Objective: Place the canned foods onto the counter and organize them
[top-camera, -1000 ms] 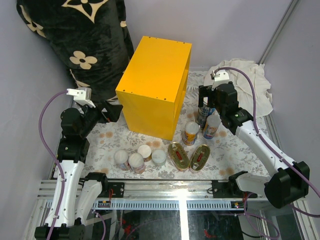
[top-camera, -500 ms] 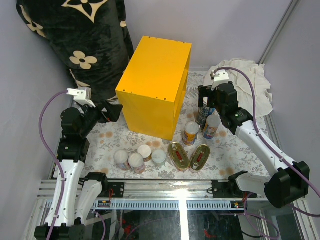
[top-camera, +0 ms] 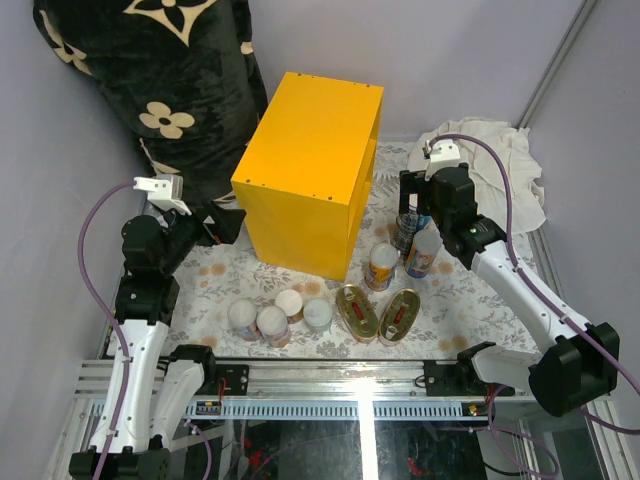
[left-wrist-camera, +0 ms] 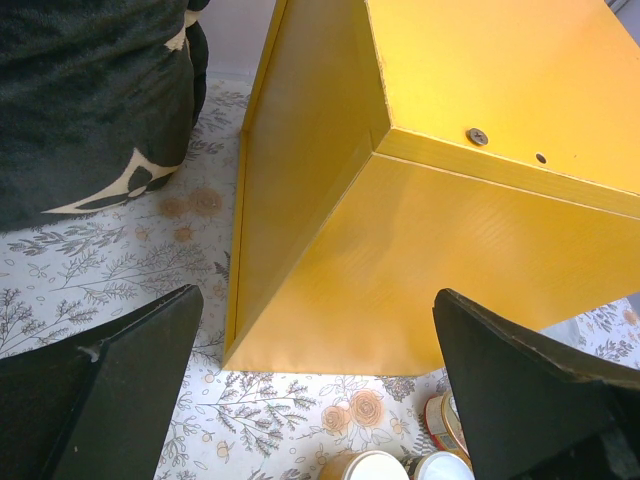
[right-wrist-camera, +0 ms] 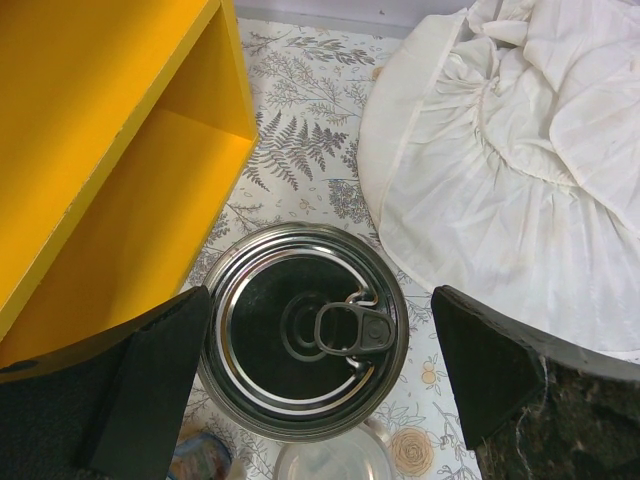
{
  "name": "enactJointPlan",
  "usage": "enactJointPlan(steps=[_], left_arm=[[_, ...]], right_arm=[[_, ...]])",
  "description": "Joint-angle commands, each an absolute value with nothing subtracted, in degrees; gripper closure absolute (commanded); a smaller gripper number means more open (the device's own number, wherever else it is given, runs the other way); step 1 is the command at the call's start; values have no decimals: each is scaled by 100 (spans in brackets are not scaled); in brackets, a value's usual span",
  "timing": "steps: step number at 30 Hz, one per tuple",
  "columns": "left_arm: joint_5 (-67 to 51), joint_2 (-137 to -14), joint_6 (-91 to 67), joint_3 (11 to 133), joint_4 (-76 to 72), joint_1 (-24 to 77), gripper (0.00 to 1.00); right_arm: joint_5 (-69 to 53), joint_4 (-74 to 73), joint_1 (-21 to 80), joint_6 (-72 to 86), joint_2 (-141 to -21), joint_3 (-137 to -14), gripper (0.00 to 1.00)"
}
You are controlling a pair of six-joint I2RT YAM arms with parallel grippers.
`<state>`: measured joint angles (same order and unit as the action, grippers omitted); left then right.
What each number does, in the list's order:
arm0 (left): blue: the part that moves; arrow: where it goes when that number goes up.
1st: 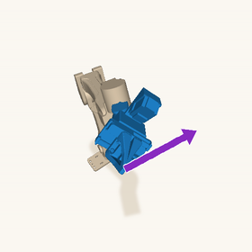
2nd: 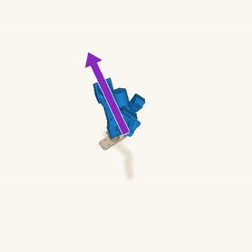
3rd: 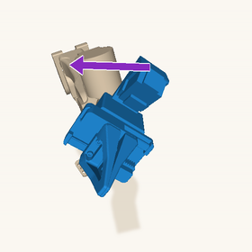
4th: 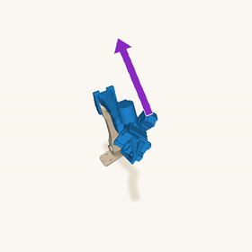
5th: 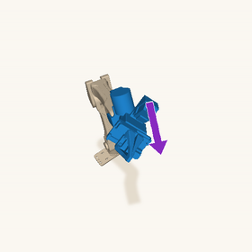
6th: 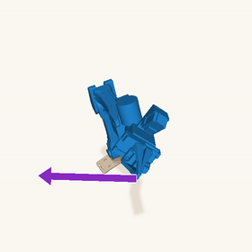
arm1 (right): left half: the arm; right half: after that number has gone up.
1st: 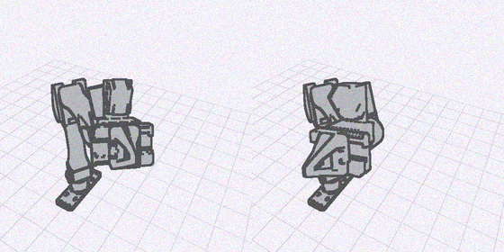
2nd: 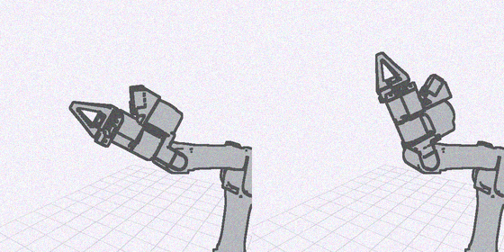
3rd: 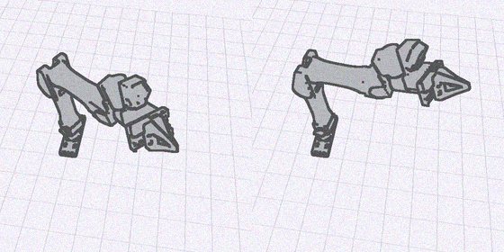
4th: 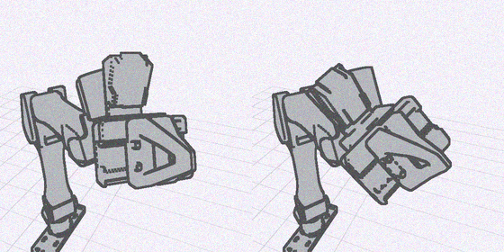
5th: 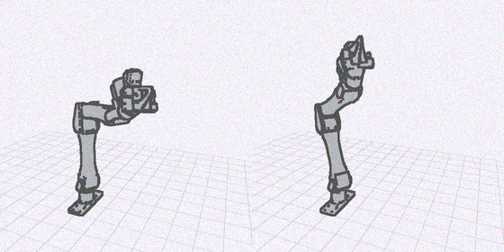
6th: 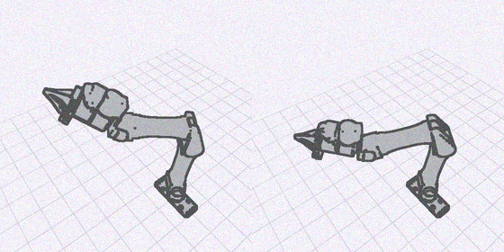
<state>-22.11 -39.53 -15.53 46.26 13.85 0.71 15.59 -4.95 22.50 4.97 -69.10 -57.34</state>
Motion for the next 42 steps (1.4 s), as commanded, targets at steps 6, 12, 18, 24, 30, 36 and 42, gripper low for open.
enactJointPlan(steps=[6, 12, 18, 24, 30, 36, 42], left_arm=[[-2262, -3922, -1468, 4685, 1327, 68, 0], [-2269, -3911, -1477, 4673, 1336, 62, 0], [-2296, -3937, -1477, 4658, 1336, 60, 0], [-2340, -3985, -1485, 4670, 1336, 61, 0], [-2348, -4001, -1494, 4673, 1336, 68, 0], [-2355, -4003, -1494, 4672, 1340, 63, 0], [-2348, -3997, -1501, 4662, 1336, 62, 0]], right_arm=[[1402, -401, 2313, 469, -6823, -5807, 0], [1272, -423, 2362, 498, -6890, -5766, 1], [1553, -347, 2444, 551, -6862, -5488, 1], [1998, -260, 2493, 559, -6797, -5242, 1], [1982, -194, 2518, 635, -6917, -5160, 0], [2008, 40, 2515, 684, -6944, -5020, 0], [2025, 207, 2514, 728, -7026, -4942, 7]])
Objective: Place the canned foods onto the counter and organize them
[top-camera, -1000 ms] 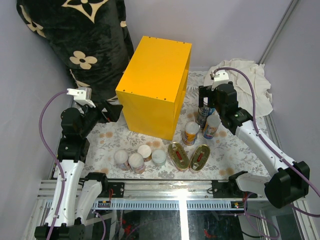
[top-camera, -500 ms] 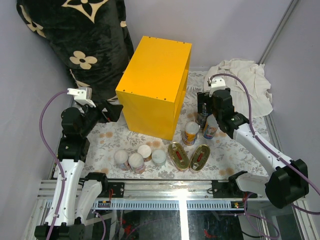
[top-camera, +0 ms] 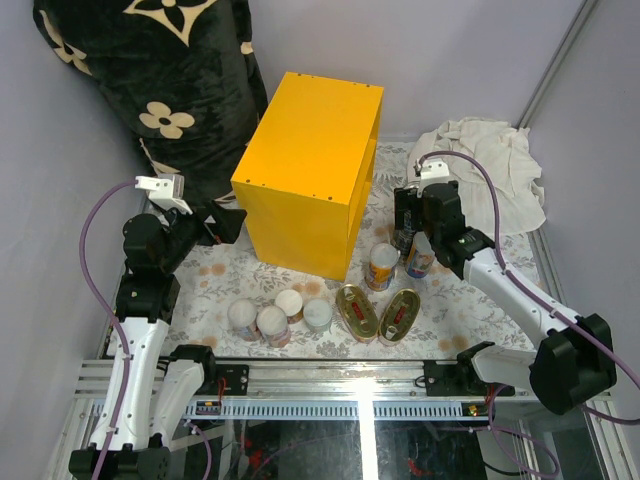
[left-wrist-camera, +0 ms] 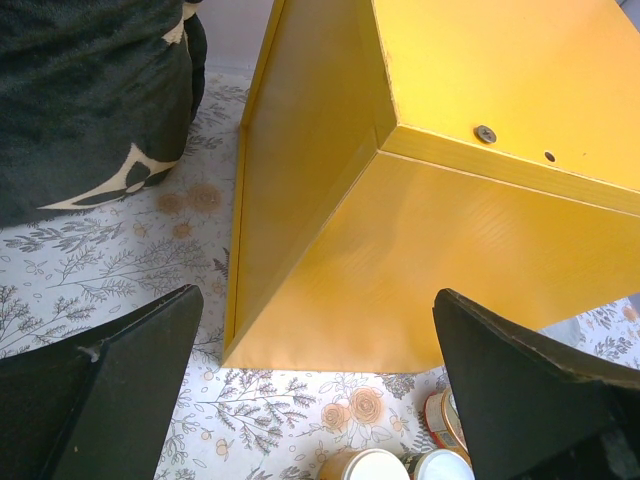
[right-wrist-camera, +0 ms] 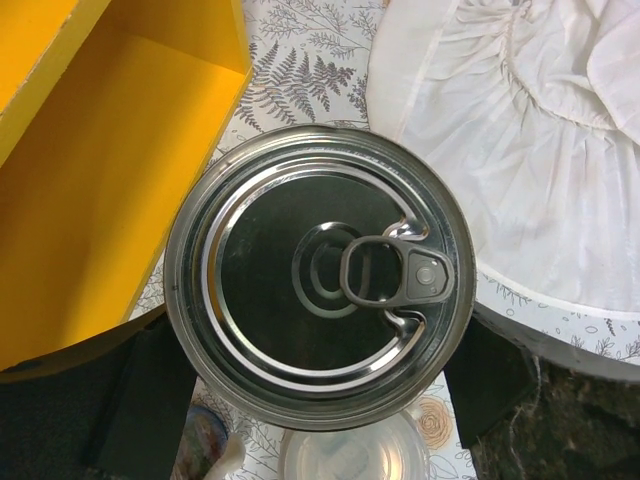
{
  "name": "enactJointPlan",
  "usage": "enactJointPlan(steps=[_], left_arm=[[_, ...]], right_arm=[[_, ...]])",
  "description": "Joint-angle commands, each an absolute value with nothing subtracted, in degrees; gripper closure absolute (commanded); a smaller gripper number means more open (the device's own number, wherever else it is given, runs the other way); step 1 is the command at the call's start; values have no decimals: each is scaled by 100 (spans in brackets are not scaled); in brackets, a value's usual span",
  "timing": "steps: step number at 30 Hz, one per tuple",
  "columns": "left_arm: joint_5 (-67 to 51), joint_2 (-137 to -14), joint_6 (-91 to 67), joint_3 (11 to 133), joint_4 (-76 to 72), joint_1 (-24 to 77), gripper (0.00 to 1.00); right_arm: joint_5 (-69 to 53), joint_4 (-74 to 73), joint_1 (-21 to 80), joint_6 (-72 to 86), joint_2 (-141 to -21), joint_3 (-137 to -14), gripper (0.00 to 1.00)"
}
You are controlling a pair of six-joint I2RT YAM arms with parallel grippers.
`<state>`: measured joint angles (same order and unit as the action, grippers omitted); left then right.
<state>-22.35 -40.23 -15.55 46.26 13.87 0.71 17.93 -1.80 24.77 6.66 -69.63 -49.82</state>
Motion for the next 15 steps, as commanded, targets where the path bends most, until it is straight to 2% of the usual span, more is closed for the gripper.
enactJointPlan(steps=[1, 7, 13, 15], left_arm=[[-2341, -3992, -1496, 4652, 1336, 62, 0], [-2288, -3973, -1493, 4655, 1336, 62, 0], [-2231, -3945, -1485, 4646, 1332, 69, 0], [-2206, -3930, -1485, 4642, 1336, 62, 0]], right_arm=[[2029, 215, 2516, 736, -7031, -4940, 13], [2044, 258, 2515, 720, -6902, -5031, 73], [2110, 202, 2518, 584, -6732, -5410, 99], [2122, 145, 2508, 508, -6671, -5639, 100]])
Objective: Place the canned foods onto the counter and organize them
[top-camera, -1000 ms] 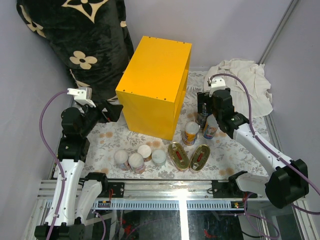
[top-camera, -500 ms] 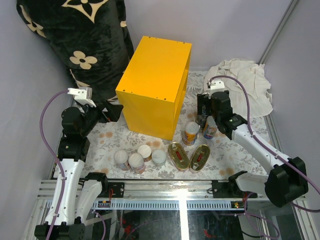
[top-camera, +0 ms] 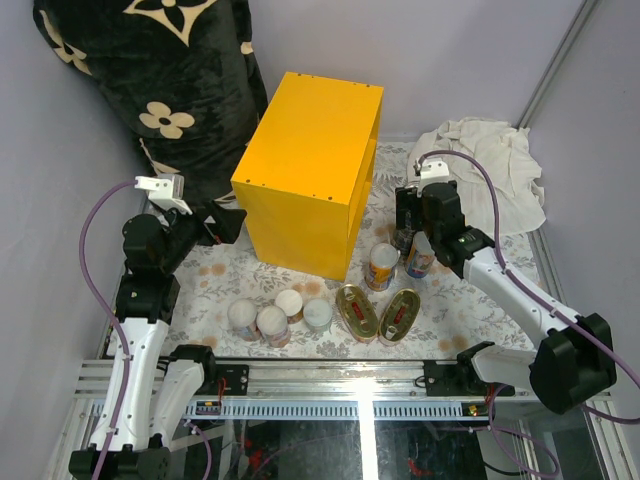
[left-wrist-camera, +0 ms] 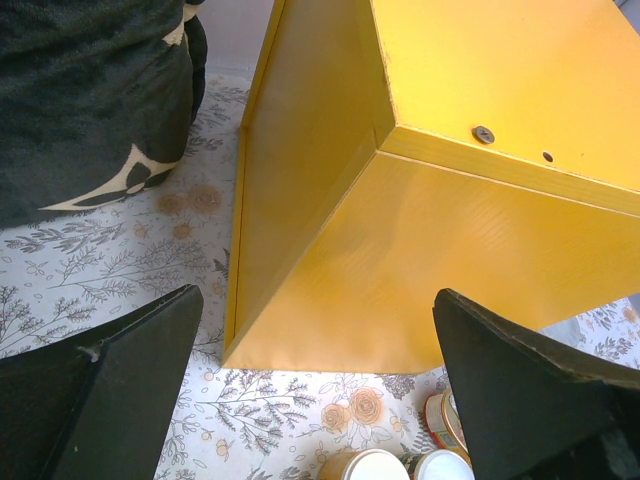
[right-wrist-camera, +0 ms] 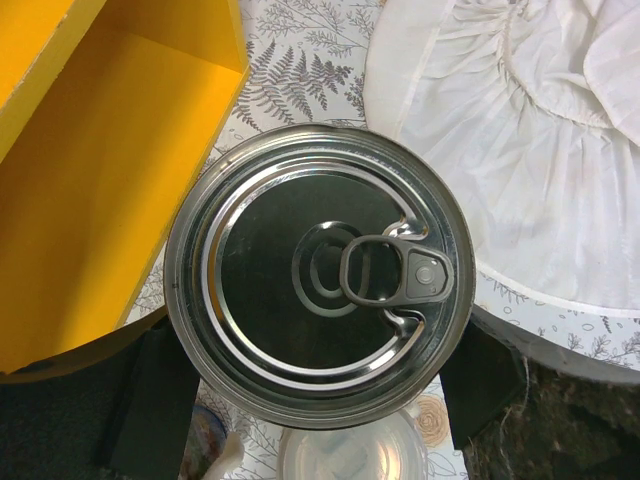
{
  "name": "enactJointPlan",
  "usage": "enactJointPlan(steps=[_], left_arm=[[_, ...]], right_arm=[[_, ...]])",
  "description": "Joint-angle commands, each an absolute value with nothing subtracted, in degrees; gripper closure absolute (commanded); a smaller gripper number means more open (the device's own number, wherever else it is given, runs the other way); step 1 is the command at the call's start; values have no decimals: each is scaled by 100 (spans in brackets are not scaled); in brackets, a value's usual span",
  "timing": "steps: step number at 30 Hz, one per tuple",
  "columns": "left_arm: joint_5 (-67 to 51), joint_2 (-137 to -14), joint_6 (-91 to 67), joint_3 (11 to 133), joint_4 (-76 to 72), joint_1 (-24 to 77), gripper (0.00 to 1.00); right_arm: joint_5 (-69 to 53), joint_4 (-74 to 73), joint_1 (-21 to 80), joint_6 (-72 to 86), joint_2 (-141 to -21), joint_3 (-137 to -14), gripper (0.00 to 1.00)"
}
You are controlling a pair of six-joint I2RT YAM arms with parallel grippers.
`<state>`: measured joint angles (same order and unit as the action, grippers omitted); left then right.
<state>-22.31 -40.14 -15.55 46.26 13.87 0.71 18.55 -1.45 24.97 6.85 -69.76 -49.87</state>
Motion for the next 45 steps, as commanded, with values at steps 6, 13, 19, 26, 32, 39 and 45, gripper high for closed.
enactJointPlan(steps=[6, 13, 19, 26, 32, 39, 45], left_arm=[[-2171, -3894, -1494, 4637, 1336, 66, 0], [-2147, -3872, -1503, 4632, 1336, 64, 0], [-2105, -3817, -1503, 4615, 1335, 62, 0], [-2091, -3808, -1510, 4606, 1327, 64, 0], [-2075, -3819, -1565, 4626, 1288, 67, 0], [-1769, -3942, -2195, 4537, 1158, 66, 0], [-1693, -4074, -3068, 4693, 1108, 62, 0]], right_arm=[[1993, -44, 2507, 217, -6512, -6505, 100], [1072, -460, 2508, 150, -6514, -7710, 100], [151, -532, 2511, 297, -6527, -8350, 100], [-728, -254, 2513, 614, -6671, -8869, 100], [-1418, -179, 2521, 874, -7136, -9707, 100], [-1993, -344, 2535, 1040, -8080, -10499, 100], [-2318, -683, 2683, 990, -9023, -11324, 100]])
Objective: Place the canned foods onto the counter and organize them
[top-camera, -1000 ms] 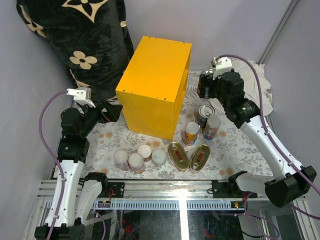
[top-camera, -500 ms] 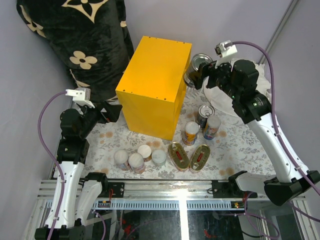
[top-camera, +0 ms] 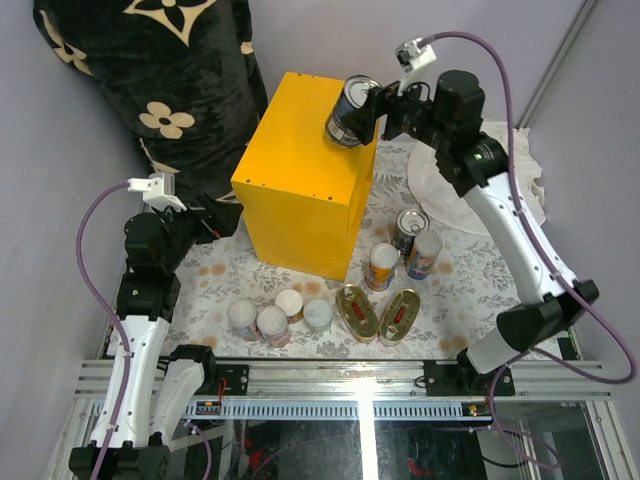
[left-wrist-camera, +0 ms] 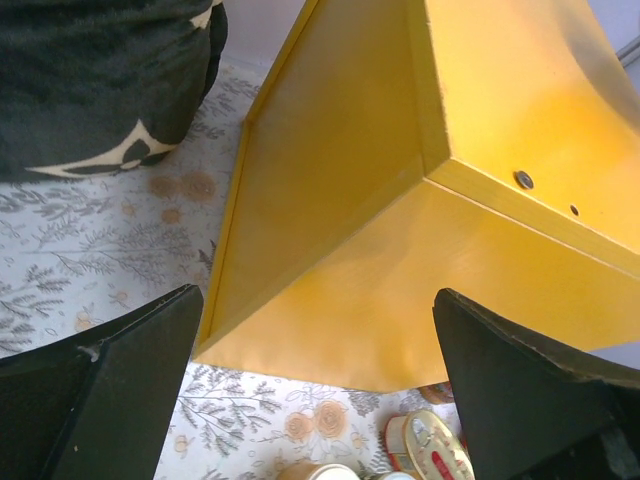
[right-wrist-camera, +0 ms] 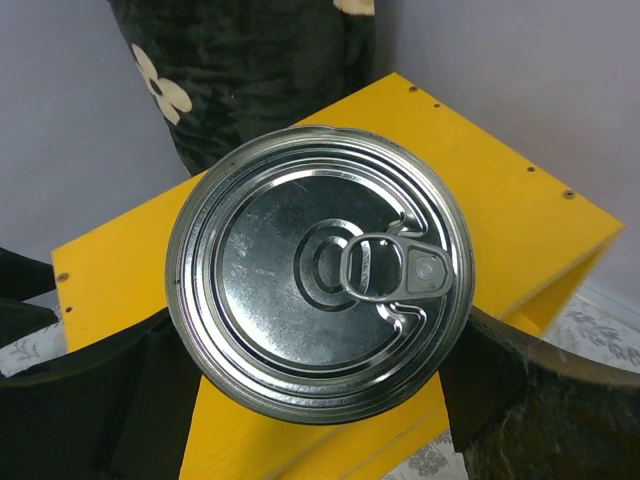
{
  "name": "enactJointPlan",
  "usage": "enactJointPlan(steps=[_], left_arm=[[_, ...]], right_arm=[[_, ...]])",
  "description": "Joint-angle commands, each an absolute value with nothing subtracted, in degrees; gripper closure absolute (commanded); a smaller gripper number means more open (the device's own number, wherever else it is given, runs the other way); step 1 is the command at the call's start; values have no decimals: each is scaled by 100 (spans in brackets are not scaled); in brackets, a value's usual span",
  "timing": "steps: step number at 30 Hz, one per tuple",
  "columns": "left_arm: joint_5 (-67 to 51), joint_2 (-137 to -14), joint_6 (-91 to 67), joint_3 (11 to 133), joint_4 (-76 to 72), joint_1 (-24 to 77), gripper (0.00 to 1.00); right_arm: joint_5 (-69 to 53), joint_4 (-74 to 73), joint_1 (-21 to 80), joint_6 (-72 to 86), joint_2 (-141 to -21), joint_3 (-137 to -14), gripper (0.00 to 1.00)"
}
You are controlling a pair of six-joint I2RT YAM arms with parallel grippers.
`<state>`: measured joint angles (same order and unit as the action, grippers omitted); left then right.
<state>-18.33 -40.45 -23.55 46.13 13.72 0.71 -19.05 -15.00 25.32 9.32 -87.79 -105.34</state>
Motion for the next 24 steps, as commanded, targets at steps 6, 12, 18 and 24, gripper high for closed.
enactJointPlan(steps=[6, 12, 18, 24], left_arm=[[-1055, -4032, -3139, 5409, 1252, 62, 0], [-715, -4605, -3168, 6111, 534, 65, 0], [-1050, -6104, -2671, 6466, -1475, -46, 0], [-1589, -8243, -2116, 7985, -1935, 183, 0]], right_arm=[[-2293, -950, 2908, 674, -9572, -11777, 82], [-2484, -738, 2937, 878, -10020, -11734, 25], [-2543, -437, 2944, 1266, -9931, -11266, 0], [-2400, -102, 2947, 1349, -9256, -10252, 1]])
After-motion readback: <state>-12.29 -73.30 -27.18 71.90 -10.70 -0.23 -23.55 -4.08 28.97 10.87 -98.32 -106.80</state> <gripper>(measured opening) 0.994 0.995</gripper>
